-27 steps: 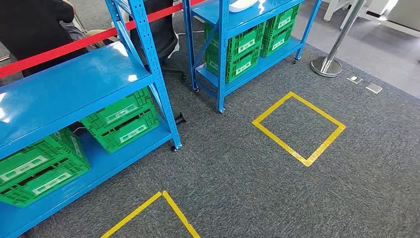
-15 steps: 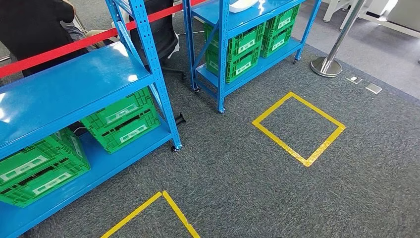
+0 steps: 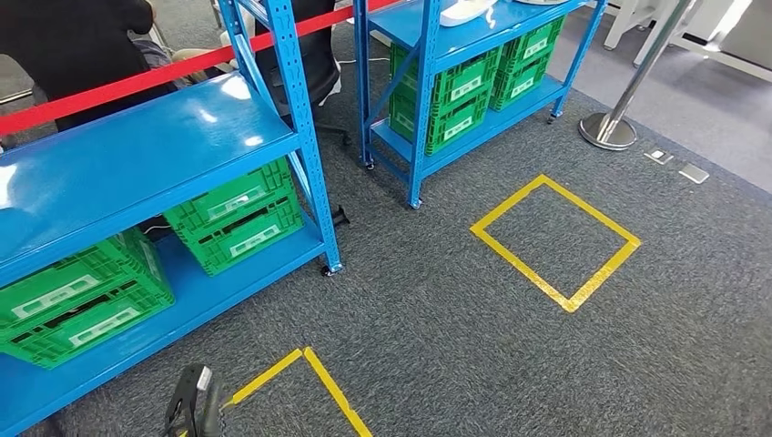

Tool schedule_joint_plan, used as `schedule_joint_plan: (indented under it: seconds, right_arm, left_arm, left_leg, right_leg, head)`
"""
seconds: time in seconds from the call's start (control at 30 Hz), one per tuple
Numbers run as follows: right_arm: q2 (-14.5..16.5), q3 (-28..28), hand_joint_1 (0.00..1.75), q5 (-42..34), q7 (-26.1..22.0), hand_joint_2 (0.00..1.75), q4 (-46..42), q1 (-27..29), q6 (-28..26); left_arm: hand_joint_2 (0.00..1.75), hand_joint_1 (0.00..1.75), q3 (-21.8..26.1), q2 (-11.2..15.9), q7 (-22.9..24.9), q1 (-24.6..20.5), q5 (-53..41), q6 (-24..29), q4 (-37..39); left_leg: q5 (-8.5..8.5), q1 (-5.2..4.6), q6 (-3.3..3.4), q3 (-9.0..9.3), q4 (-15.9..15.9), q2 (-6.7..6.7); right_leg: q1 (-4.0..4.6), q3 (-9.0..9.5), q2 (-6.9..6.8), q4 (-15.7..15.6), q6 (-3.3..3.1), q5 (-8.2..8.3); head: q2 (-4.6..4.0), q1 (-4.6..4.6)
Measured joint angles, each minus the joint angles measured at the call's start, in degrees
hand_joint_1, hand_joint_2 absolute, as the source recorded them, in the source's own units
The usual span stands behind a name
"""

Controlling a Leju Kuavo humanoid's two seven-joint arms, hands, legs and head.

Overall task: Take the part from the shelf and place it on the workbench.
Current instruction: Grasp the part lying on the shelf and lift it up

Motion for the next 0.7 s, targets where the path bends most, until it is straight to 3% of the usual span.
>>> schedule_joint_plan:
  seconds: [0.03, 0.07, 0.17, 0.23, 0.37, 0.43, 0.5, 0.53, 0.57, 0.6, 0.67, 0.7]
  right_arm:
    - [0.0, 0.0, 0.00, 0.0, 0.0, 0.00, 0.4, 0.3, 0.0]
    - [-0.1, 0.0, 0.00, 0.0, 0.0, 0.00, 0.6, 0.2, 0.0]
    - [-0.2, 0.0, 0.00, 0.0, -0.2, 0.00, -1.0, -2.1, 0.0]
    - [0.0, 0.0, 0.00, 0.0, -0.3, 0.00, -3.7, -5.2, 0.0]
    - [0.2, 0.0, 0.00, 0.1, -0.5, 0.00, -11.6, -12.0, 0.0]
    - [0.2, 0.0, 0.00, 0.0, -0.5, 0.00, -15.8, -14.9, 0.0]
    - [0.2, 0.0, 0.00, 0.0, -0.5, 0.00, -19.3, -17.2, 0.0]
    - [0.2, 0.0, 0.00, -0.1, -0.5, 0.00, -20.5, -17.9, 0.0]
    - [0.2, 0.0, 0.00, -0.1, -0.5, 0.00, -21.3, -18.4, 0.0]
    - [0.2, 0.0, 0.00, -0.1, -0.5, 0.00, -21.7, -18.4, 0.0]
    - [0.2, -0.1, 0.00, 0.0, -0.3, 0.00, -21.3, -17.3, 0.0]
    - [0.2, -0.1, 0.00, 0.0, -0.3, 0.00, -20.6, -16.3, 0.0]
  left_arm:
    - [0.00, 0.00, 0.0, 0.0, 0.0, -0.2, 0.0, 0.0, -0.3]
    - [0.00, 0.00, 0.0, 0.0, 0.0, 0.0, 0.0, 0.0, -0.3]
    - [0.00, 0.00, 0.0, -0.1, 0.1, 2.4, 0.0, 0.0, 1.5]
    - [0.00, 0.00, 0.0, -0.1, 0.2, 5.1, 0.0, 0.0, 4.4]
    - [0.00, 0.00, 0.0, -0.4, 0.3, 11.7, 0.0, 0.0, 12.6]
    - [0.00, 0.00, 0.0, -0.4, 0.3, 14.8, 0.0, 0.0, 16.8]
    - [0.00, 0.00, 0.0, -0.2, 0.3, 17.2, 0.0, 0.0, 20.4]
    - [0.00, 0.00, 0.0, -0.1, 0.3, 18.1, 0.0, 0.0, 21.7]
    - [0.00, 0.00, 0.0, -0.1, 0.3, 18.7, 0.0, 0.0, 22.6]
    - [0.00, 0.00, 0.0, 0.0, 0.3, 18.8, 0.0, 0.0, 23.0]
    - [0.00, 0.00, 0.0, 0.0, 0.3, 17.6, 0.0, 0.0, 22.3]
    - [0.00, 0.00, 0.0, 0.1, 0.2, 16.3, 0.0, 0.0, 21.3]
  left_leg:
    - [-0.04, 0.04, -0.07, -0.14, 0.2, -0.48]
    - [-0.12, 0.13, -0.19, -0.22, 0.4, -0.94]
    - [-0.60, 0.41, -1.04, -0.45, 1.2, -1.89]
    - [-0.87, 0.32, -1.83, -0.74, 1.5, -2.05]
    - [-1.57, 0.53, -3.05, -1.27, 2.4, -1.84]
    - [-4.68, 0.60, -3.35, -3.70, 7.6, -1.18]
    - [-8.18, 0.58, -3.46, -7.63, 15.4, -0.88]
    - [-8.65, 0.58, -3.46, -8.86, 17.7, -0.85]
    - [-7.97, 0.57, -3.39, -9.08, 17.8, -0.76]
    - [-6.19, 0.56, -3.28, -8.00, 15.4, -0.51]
    - [-2.18, 0.45, -2.89, -3.91, 7.2, 1.34]
    - [-0.96, 0.35, -2.66, -2.30, 4.0, 2.27]
  right_leg:
    - [-0.16, -0.81, 0.00, 1.6, 0.18, -0.17]
    - [-0.33, -0.39, 0.00, 0.8, 0.33, 0.87]
    - [-0.80, 5.29, 0.78, -10.3, 0.60, 5.82]
    - [-0.72, 6.94, 1.39, -13.5, -0.02, 6.43]
    - [-0.52, 6.67, 1.03, -13.6, -2.02, 6.65]
    - [-0.54, 6.59, 0.99, -13.7, -2.64, 6.81]
    - [-0.35, 6.51, 0.97, -13.7, -2.85, 6.76]
    - [-0.27, 6.52, 0.90, -13.7, -2.90, 6.72]
    - [-0.22, 6.57, 0.73, -13.7, -2.92, 6.68]
    - [-0.20, 6.68, 0.43, -13.7, -2.89, 6.60]
    - [-0.07, 7.06, -0.62, -13.7, -2.60, 6.33]
    - [0.01, 7.22, -1.22, -13.7, -2.30, 6.14]
  head:
    - [0.00, 0.00]
    - [0.00, 0.00]
    - [0.01, 0.03]
    - [0.01, -0.08]
    - [0.00, -0.33]
    - [-0.01, -0.57]
    - [0.00, -0.73]
    - [0.00, -0.73]
    - [0.00, -0.74]
    - [0.00, -0.74]
    - [0.01, -0.76]
    - [0.01, -0.74]
